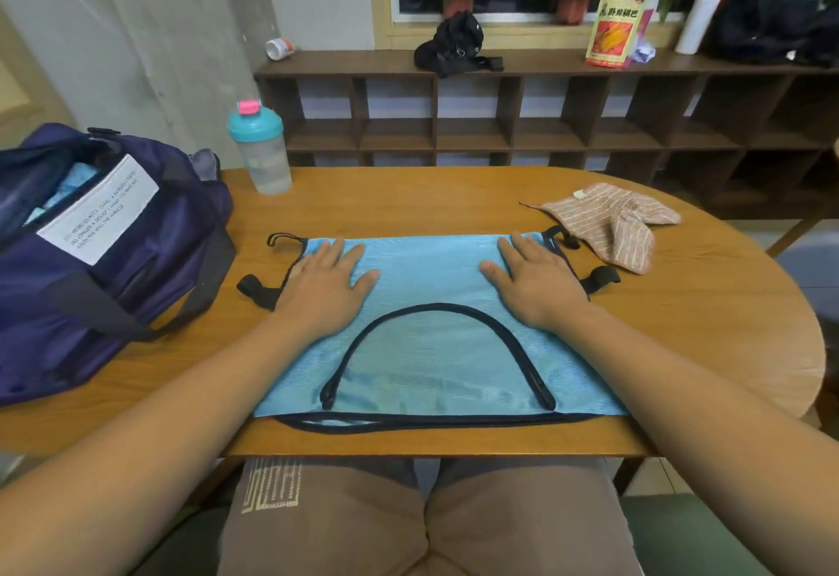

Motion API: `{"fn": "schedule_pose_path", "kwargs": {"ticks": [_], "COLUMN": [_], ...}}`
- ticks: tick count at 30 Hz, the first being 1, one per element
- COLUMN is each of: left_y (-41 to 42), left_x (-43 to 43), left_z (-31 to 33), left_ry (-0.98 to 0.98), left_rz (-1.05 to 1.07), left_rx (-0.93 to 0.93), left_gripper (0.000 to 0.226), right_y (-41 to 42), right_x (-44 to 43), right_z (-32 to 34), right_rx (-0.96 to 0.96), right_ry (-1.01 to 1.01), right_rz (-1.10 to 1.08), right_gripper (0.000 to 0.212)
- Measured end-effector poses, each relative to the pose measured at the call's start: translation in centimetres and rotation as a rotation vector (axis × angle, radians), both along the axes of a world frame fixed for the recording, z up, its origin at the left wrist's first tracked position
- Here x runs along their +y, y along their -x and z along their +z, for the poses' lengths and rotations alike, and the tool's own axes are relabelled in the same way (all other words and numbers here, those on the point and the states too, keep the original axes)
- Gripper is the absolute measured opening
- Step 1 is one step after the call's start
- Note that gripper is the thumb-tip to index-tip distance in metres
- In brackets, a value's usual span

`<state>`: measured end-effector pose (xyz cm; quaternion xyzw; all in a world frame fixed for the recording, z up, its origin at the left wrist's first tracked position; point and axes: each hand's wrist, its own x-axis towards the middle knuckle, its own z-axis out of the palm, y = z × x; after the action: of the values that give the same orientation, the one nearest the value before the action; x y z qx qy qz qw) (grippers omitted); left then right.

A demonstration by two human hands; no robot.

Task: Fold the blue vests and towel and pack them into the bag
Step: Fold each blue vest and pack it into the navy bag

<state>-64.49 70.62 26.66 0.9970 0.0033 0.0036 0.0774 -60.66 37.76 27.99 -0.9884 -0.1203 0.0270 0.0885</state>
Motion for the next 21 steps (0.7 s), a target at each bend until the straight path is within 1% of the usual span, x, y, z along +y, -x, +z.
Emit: {"fn": "schedule_pose_path", "kwargs": {"ticks": [5, 9, 12, 17, 21], "left_y": [-0.2, -1.9, -3.9, -7.5, -10.2], "left_x": [0.2, 0.4, 0.7, -0.1, -2.5], "left_z": [0.1, 1.0, 2.3, 4.3, 4.9], "left_ry": [-0.047, -0.018, 0.004, 0.032, -0.016], "left_rz": [0.012, -0.018, -0.056, -0.084, -0.082], "left_rx": [0.025, 0.041, 0.09, 0.108, 0.109], "left_gripper": [0.081, 0.076, 0.07, 0.055, 0.051], "right_y": [-0.5, -1.1, -0.4, 2.8, 5.6], "right_x": [-0.3, 0.1, 0.3, -0.3, -0.7], "right_z": [-0.1, -0.2, 0.8, 3.7, 5.7], "right_rx": [-0.016, -0.004, 0.048, 0.021, -0.016], "right_ry": [0.037, 0.007, -0.005, 0.233, 0.368], "right_rz": [-0.036, -0.08, -0.069, -0.012, 0.065], "right_gripper": [0.087, 0.087, 0.085, 0.059, 0.048]}}
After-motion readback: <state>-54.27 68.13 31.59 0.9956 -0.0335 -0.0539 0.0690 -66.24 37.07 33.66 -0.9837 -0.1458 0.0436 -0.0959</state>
